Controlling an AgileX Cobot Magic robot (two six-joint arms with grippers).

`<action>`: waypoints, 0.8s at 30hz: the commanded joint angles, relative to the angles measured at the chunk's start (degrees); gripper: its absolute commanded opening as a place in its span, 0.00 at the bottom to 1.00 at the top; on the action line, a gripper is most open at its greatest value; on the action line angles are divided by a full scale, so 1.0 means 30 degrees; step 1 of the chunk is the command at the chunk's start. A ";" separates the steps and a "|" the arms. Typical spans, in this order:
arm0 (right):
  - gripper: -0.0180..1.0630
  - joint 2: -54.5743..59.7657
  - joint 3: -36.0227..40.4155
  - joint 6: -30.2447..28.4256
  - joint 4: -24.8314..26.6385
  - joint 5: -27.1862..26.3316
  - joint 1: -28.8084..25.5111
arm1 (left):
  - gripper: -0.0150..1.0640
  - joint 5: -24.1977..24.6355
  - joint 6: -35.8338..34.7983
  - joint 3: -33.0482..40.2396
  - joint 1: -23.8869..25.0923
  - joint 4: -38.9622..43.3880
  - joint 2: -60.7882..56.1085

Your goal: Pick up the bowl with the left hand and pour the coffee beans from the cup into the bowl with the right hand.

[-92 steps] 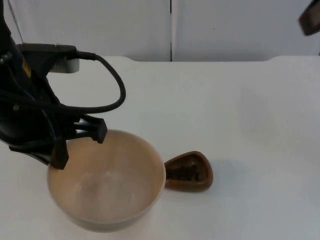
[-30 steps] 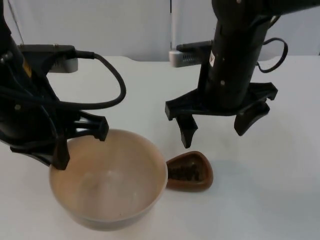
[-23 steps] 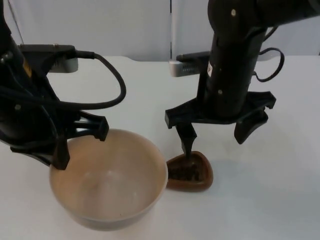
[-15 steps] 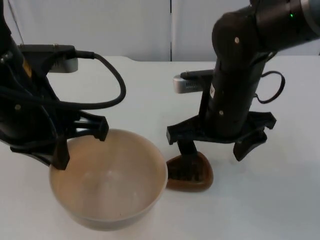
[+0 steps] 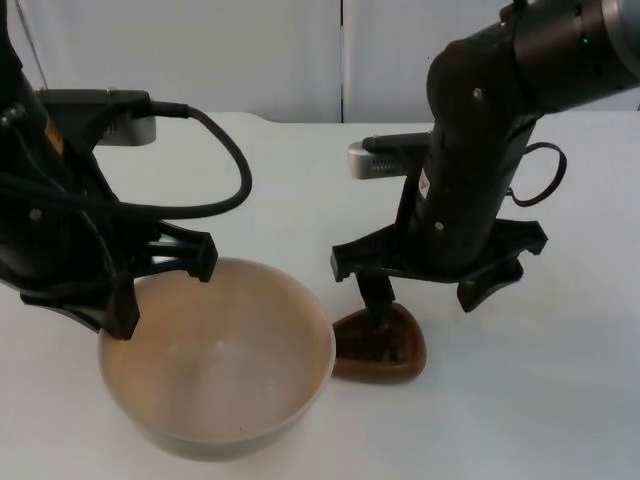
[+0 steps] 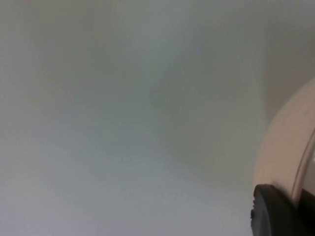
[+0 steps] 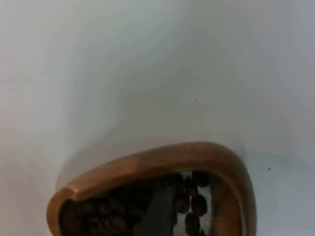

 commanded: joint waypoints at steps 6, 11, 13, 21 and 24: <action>0.73 0.0108 0.0087 0.0088 -0.0931 -0.0266 0.0049 | 0.01 -0.0176 -0.0111 0.0054 -0.0123 -0.0148 -0.0156; 0.73 0.0108 0.0087 0.0088 -0.1011 -0.0443 0.0049 | 0.01 -0.0210 -0.0150 0.0054 -0.0123 -0.0148 -0.0156; 0.72 0.0108 0.0087 0.0088 -0.1011 -0.0563 0.0049 | 0.01 -0.0210 -0.0150 0.0054 -0.0123 -0.0148 -0.0156; 0.71 0.0122 0.0298 0.0088 -0.0974 -0.0902 0.0049 | 0.01 -0.0210 -0.0150 0.0054 -0.0123 -0.0148 -0.0156; 0.71 0.0122 0.0291 0.0088 -0.0972 -0.0995 0.0049 | 0.01 -0.0210 -0.0150 0.0054 -0.0123 -0.0148 -0.0156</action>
